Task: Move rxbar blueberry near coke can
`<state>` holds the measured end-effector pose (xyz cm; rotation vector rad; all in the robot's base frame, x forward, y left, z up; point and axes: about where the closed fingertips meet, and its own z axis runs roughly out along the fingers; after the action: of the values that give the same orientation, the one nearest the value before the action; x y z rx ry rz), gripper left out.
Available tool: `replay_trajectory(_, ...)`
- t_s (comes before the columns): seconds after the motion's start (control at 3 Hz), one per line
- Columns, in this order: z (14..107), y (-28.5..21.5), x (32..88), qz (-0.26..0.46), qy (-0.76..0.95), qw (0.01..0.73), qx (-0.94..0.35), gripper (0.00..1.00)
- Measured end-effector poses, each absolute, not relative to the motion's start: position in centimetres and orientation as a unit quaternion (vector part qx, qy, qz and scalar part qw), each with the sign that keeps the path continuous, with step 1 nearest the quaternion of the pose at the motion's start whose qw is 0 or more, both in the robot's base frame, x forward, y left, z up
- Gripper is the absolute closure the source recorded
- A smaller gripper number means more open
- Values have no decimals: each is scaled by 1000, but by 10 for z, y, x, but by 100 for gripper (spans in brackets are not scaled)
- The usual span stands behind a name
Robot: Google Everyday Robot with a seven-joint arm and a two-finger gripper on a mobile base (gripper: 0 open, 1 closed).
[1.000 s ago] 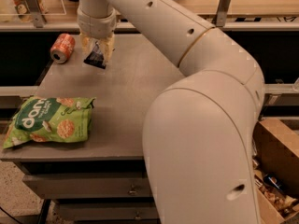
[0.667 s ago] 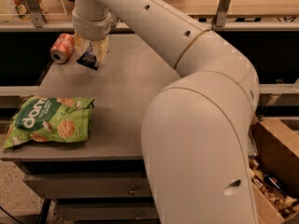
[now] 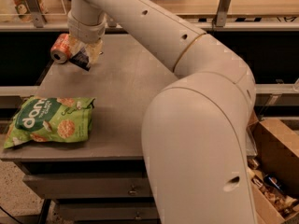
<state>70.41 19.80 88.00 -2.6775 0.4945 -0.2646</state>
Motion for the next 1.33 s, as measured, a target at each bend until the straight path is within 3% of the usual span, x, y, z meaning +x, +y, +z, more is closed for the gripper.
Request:
replay_trajectory(0.67,876,217,718,-82,223,215,-947,100)
replay_trajectory(1.33,877,229,725,-54,272,241,-930,59)
